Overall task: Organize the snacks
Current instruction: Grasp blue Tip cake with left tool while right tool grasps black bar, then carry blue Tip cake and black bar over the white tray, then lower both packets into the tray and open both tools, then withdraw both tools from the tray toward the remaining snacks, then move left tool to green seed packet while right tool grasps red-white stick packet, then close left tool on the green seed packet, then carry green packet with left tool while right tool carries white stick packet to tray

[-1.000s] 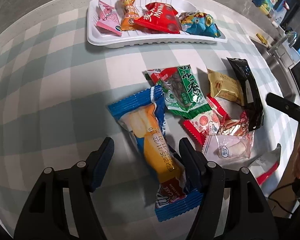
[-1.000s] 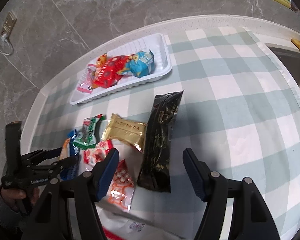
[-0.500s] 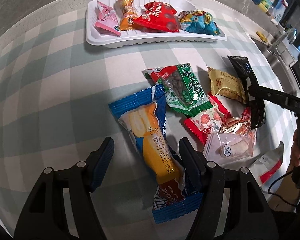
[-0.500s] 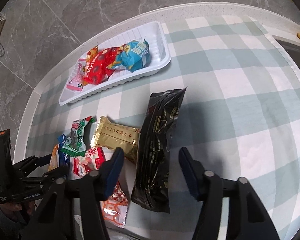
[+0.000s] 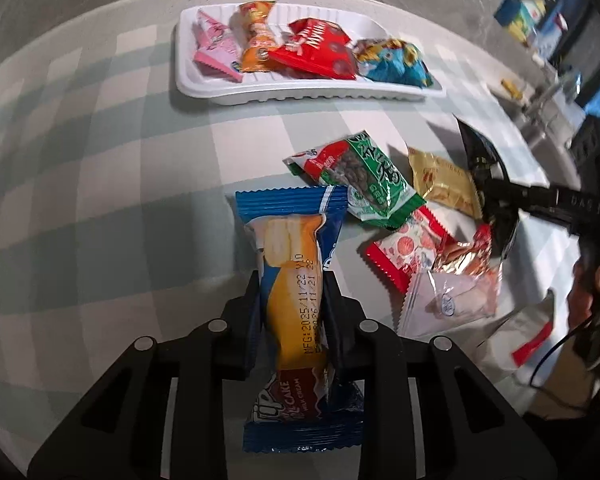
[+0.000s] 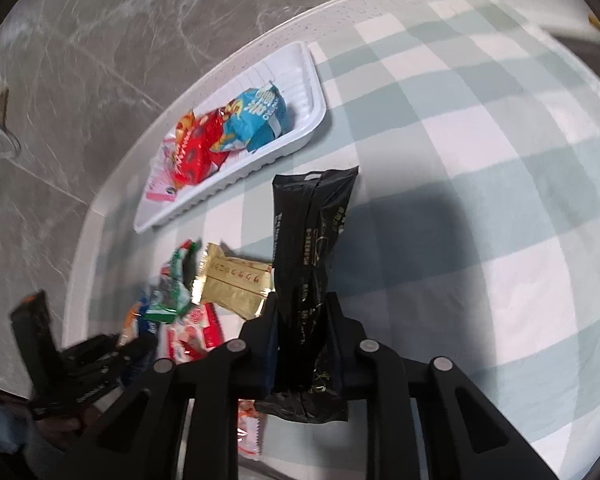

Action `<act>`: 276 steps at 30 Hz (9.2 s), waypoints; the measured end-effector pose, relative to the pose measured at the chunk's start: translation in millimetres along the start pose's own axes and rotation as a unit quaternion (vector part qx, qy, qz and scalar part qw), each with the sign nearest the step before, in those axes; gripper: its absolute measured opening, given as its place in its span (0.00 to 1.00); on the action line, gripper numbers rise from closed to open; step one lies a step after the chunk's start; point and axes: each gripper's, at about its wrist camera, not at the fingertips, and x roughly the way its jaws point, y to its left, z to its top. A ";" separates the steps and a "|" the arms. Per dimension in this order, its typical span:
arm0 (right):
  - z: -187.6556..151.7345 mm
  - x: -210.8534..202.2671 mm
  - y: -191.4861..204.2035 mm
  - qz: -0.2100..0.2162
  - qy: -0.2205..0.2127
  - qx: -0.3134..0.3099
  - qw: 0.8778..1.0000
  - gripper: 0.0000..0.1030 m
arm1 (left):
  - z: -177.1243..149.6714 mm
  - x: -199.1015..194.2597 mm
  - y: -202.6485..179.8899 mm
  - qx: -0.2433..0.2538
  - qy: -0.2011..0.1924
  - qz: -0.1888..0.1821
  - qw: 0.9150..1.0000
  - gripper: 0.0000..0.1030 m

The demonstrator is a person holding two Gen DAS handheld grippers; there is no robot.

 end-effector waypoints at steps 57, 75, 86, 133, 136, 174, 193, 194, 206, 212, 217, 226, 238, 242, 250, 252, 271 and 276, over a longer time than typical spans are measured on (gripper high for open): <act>157.1 24.0 23.8 0.139 -0.011 0.047 0.989 0.22 | 182.0 -6.6 55.8 -0.085 -0.092 -0.061 0.990 0.24; 188.1 72.0 45.1 0.141 0.015 0.064 0.988 0.26 | 215.9 27.4 67.1 -0.093 -0.084 -0.037 0.991 0.24; 179.7 44.0 56.1 0.094 -0.023 0.016 0.995 0.51 | 219.4 33.1 50.9 -0.052 -0.097 0.011 0.994 0.53; -118.4 -66.8 77.5 -0.075 0.024 -0.306 0.949 0.61 | 0.2 -33.8 -71.2 0.043 -0.031 -0.042 0.998 0.54; -127.5 -60.5 81.0 -0.085 0.033 -0.328 0.940 0.61 | -1.4 -32.5 -72.4 0.043 -0.028 -0.040 0.998 0.54; -137.8 -14.8 94.1 -0.134 0.075 -0.405 0.901 0.61 | 64.5 46.1 -51.1 -0.062 -0.004 -0.005 0.998 0.56; -129.8 -28.7 81.6 -0.079 0.074 -0.343 0.933 0.15 | 55.7 37.2 -46.9 -0.017 -0.037 -0.030 0.999 0.17; -128.5 -30.9 80.2 -0.071 0.072 -0.335 0.937 0.14 | 55.3 35.7 -45.9 -0.016 -0.038 -0.031 0.999 0.17; -128.0 -31.5 77.9 -0.067 0.069 -0.317 0.943 0.16 | 59.1 37.8 -51.3 0.027 -0.033 0.014 0.999 0.58; -133.2 -27.6 80.0 -0.087 0.069 -0.332 0.936 0.19 | 63.9 40.7 -56.7 0.054 -0.034 0.038 0.997 0.58; -138.0 -23.3 81.2 -0.100 0.072 -0.344 0.931 0.24 | 70.2 43.7 -57.2 0.061 -0.037 0.052 0.996 0.58; -138.4 -17.3 83.5 -0.104 0.073 -0.351 0.928 0.24 | 79.3 54.9 -67.1 0.083 -0.034 0.073 0.993 0.59; -134.2 -10.7 82.9 -0.107 0.075 -0.344 0.930 0.23 | 83.6 65.6 -67.0 0.096 -0.038 0.080 0.991 0.42; -135.6 -13.3 81.2 -0.097 0.071 -0.338 0.934 0.19 | 85.6 63.0 -60.9 0.085 -0.040 0.069 0.993 0.28; -122.7 -26.7 72.9 -0.047 0.064 -0.293 0.953 0.14 | 82.1 50.2 -45.3 0.057 -0.047 0.027 0.997 0.23; -117.2 -30.2 70.8 -0.031 0.062 -0.278 0.958 0.13 | 79.9 43.4 -41.2 0.047 -0.049 0.013 0.998 0.23; -91.7 -23.5 84.7 0.004 0.082 -0.278 0.957 0.26 | 75.8 9.3 -21.7 0.007 -0.060 -0.038 0.997 0.23; -94.6 -17.5 87.2 -0.018 0.099 -0.303 0.948 0.34 | 76.7 13.7 -20.3 0.003 -0.056 -0.043 0.998 0.23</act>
